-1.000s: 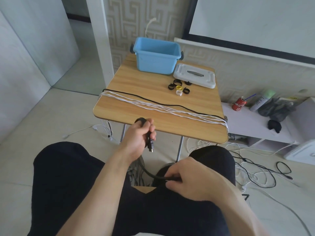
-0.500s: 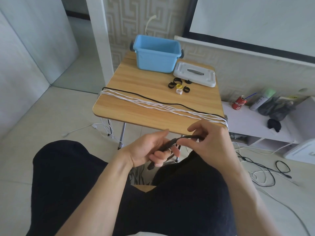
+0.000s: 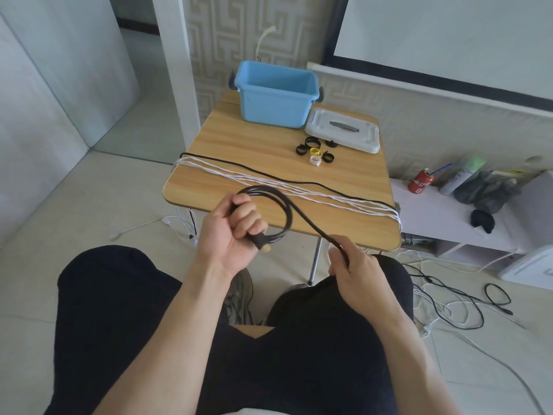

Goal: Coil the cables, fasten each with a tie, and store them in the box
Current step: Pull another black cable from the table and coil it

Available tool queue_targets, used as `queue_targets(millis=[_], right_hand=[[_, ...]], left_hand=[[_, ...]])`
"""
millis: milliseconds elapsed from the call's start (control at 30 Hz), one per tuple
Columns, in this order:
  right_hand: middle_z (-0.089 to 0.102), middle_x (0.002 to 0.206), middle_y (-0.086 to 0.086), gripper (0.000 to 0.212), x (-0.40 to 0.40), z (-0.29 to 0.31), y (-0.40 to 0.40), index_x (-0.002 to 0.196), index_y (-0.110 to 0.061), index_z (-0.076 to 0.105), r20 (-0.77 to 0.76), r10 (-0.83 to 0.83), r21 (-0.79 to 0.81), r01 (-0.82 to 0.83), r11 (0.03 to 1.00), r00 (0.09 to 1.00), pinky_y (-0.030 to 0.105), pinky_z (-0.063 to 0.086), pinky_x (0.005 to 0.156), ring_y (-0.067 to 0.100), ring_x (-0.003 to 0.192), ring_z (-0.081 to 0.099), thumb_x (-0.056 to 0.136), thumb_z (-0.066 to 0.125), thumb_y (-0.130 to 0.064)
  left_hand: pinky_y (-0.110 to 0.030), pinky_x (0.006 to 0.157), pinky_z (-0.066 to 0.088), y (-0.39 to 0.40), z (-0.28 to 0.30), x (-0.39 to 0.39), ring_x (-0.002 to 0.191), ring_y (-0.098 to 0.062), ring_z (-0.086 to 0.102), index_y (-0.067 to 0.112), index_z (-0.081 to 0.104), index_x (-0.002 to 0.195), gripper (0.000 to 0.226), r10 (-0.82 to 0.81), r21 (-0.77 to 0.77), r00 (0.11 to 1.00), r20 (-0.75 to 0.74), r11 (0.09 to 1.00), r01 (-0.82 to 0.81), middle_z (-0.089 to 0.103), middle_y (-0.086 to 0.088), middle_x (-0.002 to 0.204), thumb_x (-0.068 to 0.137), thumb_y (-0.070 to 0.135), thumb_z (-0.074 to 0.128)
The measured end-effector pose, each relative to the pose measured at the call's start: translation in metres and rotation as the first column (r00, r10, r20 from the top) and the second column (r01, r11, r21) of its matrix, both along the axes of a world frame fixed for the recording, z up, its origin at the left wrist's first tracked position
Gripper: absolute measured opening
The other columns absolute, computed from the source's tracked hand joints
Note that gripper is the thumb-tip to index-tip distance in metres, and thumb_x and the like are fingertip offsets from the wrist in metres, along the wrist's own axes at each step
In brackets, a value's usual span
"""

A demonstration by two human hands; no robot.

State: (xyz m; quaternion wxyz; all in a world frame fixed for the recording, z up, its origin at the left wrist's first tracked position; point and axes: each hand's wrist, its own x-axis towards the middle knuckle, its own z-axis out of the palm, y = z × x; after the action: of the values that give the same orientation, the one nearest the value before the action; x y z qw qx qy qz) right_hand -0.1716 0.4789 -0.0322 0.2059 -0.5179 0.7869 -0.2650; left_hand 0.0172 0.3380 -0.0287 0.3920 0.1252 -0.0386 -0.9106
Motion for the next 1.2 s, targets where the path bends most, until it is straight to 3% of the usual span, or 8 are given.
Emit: queue_targets(millis=[167, 367, 533, 667, 767, 867, 1067, 1200], right_hand=[[0.067, 0.07, -0.004, 0.029, 0.007, -0.001, 0.007, 0.128, -0.027, 0.065, 0.06, 0.09, 0.138, -0.098, 0.986, 0.994, 0.014, 0.046, 0.058, 0.001, 0.061, 0.059, 0.106, 0.046, -0.026], [0.06, 0.06, -0.007, 0.018, 0.024, 0.012, 0.006, 0.108, -0.027, 0.075, 0.063, 0.346, 0.267, -0.35, 0.898, 0.936, 0.022, 0.046, 0.055, 0.013, 0.057, 0.057, 0.098, 0.06, -0.028], [0.06, 0.064, -0.014, 0.02, 0.038, 0.027, -0.001, 0.11, -0.027, 0.077, -0.08, 0.41, 0.246, -0.38, 0.891, 0.909, 0.022, 0.05, 0.056, 0.006, 0.056, 0.057, 0.096, 0.062, -0.025], [0.074, 0.076, -0.014, 0.01, 0.034, 0.043, -0.005, 0.094, -0.035, 0.081, -0.183, 0.307, 0.057, -0.302, 0.952, 0.934, 0.02, 0.055, 0.067, 0.003, 0.067, 0.066, 0.087, 0.076, -0.03], [0.066, 0.061, -0.021, 0.012, 0.028, 0.048, -0.007, 0.073, -0.034, 0.077, -0.159, 0.223, -0.06, -0.235, 0.97, 0.962, 0.014, 0.049, 0.057, -0.002, 0.065, 0.064, 0.072, 0.088, -0.032], [0.062, 0.056, -0.013, 0.032, 0.013, 0.049, -0.006, 0.063, -0.028, 0.07, -0.072, 0.148, -0.072, -0.153, 0.986, 0.986, 0.016, 0.043, 0.049, 0.004, 0.057, 0.059, 0.055, 0.095, -0.046], [0.073, 0.07, -0.002, 0.018, -0.025, 0.054, -0.002, 0.074, -0.022, 0.081, 0.194, 0.197, -0.131, -0.174, 0.976, 0.961, 0.04, 0.053, 0.067, 0.026, 0.069, 0.065, 0.069, 0.084, -0.039], [0.068, 0.067, 0.001, 0.019, -0.022, 0.06, -0.005, 0.076, -0.025, 0.08, 0.197, 0.305, -0.176, -0.273, 0.946, 0.932, 0.031, 0.045, 0.059, 0.018, 0.061, 0.056, 0.075, 0.074, -0.043]], left_hand=[[-0.024, 0.058, 0.034, -0.003, -0.003, -0.002, 0.049, -0.01, 0.029, 0.016, 0.047, 0.083, 0.04, 0.208, 0.046, 0.971, 0.118, 0.976, -0.215, 0.031, 0.008, 0.064, 0.109, 0.038, 0.026], [-0.029, 0.072, 0.036, 0.012, -0.009, -0.019, 0.058, -0.012, 0.034, 0.015, 0.042, 0.09, 0.023, 0.153, -0.195, 0.903, 0.401, 0.978, -0.079, 0.039, 0.005, 0.067, 0.109, 0.025, 0.034], [-0.028, 0.066, 0.041, 0.04, -0.014, -0.046, 0.059, -0.008, 0.044, 0.011, 0.041, 0.096, 0.025, 0.282, -0.509, 0.55, 0.786, 0.8, 0.318, 0.043, 0.005, 0.069, 0.108, 0.032, 0.037], [-0.027, 0.071, 0.045, 0.048, -0.011, -0.05, 0.078, -0.008, 0.058, 0.008, 0.044, 0.12, 0.031, 0.235, -0.416, 0.346, 0.908, 0.584, 0.697, 0.056, 0.001, 0.085, 0.107, 0.036, 0.039], [-0.03, 0.075, 0.044, 0.044, -0.007, -0.046, 0.078, -0.011, 0.054, 0.01, 0.05, 0.11, 0.023, 0.191, -0.369, 0.316, 0.929, 0.433, 0.822, 0.056, 0.002, 0.086, 0.106, 0.032, 0.042], [-0.033, 0.063, 0.037, 0.04, -0.003, -0.036, 0.055, -0.02, 0.037, 0.011, 0.05, 0.077, 0.034, 0.034, -0.351, 0.361, 0.932, 0.33, 0.876, 0.042, -0.005, 0.062, 0.105, 0.027, 0.041], [-0.027, 0.054, 0.03, 0.022, -0.003, -0.011, 0.052, -0.016, 0.029, 0.013, 0.052, 0.078, 0.029, -0.317, -0.374, 0.544, 0.777, 0.463, 0.804, 0.034, -0.002, 0.061, 0.1, 0.03, 0.043], [-0.028, 0.058, 0.039, 0.027, -0.002, -0.02, 0.052, -0.017, 0.035, 0.008, 0.051, 0.086, 0.028, -0.389, -0.38, 0.618, 0.683, 0.534, 0.756, 0.04, -0.003, 0.062, 0.099, 0.029, 0.037]])
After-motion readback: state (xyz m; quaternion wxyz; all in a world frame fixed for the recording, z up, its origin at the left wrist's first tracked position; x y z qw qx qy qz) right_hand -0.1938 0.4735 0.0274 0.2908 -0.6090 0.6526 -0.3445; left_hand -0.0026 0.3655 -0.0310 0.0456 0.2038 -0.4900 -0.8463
